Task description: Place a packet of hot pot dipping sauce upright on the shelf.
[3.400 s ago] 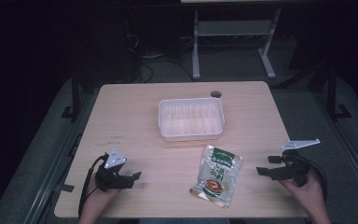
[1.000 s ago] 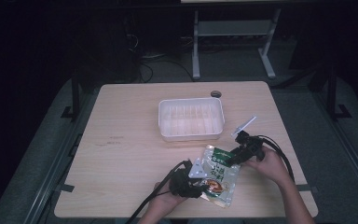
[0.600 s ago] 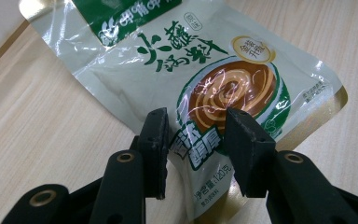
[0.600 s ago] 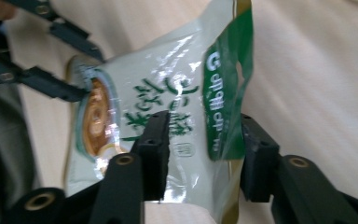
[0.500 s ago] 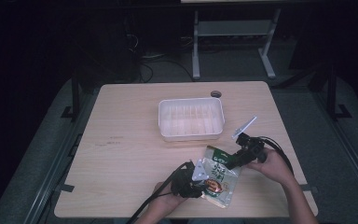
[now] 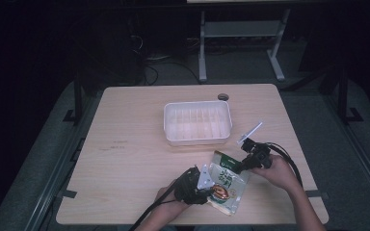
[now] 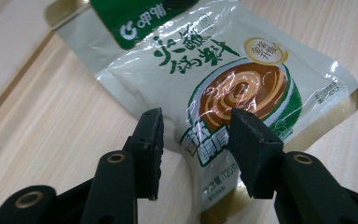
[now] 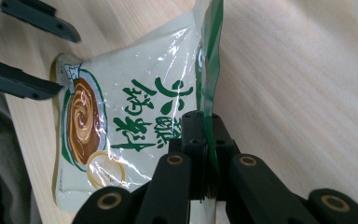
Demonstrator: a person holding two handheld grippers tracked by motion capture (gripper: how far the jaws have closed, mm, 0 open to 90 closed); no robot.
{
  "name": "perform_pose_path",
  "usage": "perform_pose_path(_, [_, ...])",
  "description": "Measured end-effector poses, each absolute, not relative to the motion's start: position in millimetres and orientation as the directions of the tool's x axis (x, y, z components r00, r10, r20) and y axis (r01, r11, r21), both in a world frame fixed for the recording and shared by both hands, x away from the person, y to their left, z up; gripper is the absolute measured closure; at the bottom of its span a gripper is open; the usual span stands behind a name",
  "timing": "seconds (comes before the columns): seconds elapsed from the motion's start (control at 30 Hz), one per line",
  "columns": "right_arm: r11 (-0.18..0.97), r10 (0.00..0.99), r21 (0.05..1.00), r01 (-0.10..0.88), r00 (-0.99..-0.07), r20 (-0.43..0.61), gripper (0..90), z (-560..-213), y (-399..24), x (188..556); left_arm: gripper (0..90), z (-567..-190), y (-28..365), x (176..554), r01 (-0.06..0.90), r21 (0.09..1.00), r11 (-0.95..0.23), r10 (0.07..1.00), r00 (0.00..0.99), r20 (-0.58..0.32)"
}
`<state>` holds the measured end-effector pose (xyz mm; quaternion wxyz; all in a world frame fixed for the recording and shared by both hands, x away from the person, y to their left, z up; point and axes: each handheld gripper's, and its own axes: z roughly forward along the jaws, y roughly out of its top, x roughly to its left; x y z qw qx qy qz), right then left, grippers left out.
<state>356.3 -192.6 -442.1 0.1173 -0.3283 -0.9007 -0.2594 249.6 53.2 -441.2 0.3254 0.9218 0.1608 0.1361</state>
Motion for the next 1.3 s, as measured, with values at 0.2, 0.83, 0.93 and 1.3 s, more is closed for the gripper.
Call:
perform_pose_path(0.2, [0.591, 0.558, 0.375, 0.714, -0.698, 0.449, 89.3, -444, -204, 353, 50.4, -432, 80, 249, 0.226, 0.654, -0.722, 0.42, 0.894, 0.155])
perform_pose_path(0.83, [0.457, 0.496, 0.485, 0.746, -0.666, 0.557, 89.4, -412, -222, 330, 40.8, -428, 182, 246, 0.338, 0.662, -0.67, 0.564, 0.811, 0.157])
perform_pose_path(0.93, [0.44, 0.471, 0.511, 0.739, -0.674, 0.569, 89.4, -405, -221, 327, 40.5, -428, 194, 249, 0.365, 0.686, -0.63, 0.6, 0.79, 0.13])
perform_pose_path(1.3, [0.391, 0.394, 0.574, 0.72, -0.694, 0.602, 89.3, -386, -214, 321, 39.8, -430, 226, 254, 0.417, 0.706, -0.573, 0.678, 0.725, 0.122])
